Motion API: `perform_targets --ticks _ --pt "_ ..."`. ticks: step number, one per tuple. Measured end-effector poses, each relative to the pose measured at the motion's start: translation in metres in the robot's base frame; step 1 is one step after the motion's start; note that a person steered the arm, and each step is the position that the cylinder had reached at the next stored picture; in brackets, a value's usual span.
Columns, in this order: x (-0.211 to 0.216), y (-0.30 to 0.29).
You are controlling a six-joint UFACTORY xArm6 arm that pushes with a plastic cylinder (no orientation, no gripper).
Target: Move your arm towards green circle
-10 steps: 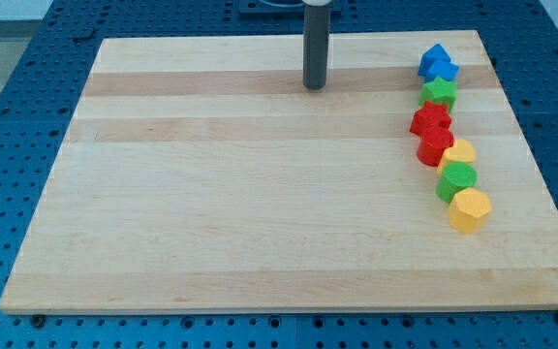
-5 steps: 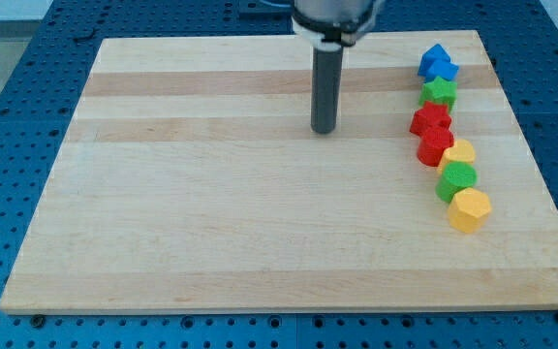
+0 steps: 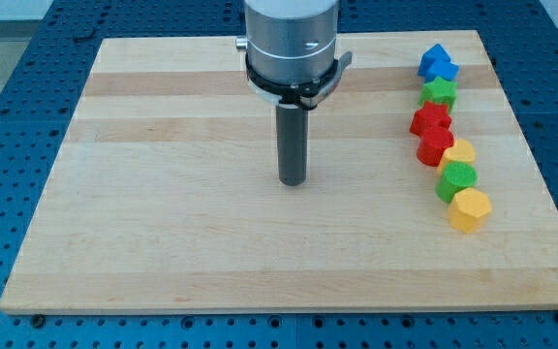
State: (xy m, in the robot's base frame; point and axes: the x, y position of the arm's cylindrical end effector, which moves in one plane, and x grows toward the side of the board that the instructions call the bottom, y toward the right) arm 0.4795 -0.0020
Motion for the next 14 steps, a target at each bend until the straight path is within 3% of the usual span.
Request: perform_targets --ticks 1,3,5,9,10,12,14 --pt "0.070 0.001" --pt "0.094 0.008" --pt "0.139 0.068" --pt "0.139 0.216" --pt "0.122 0.269" --pt "0.051 0.302" --pt "-0.009 0.231"
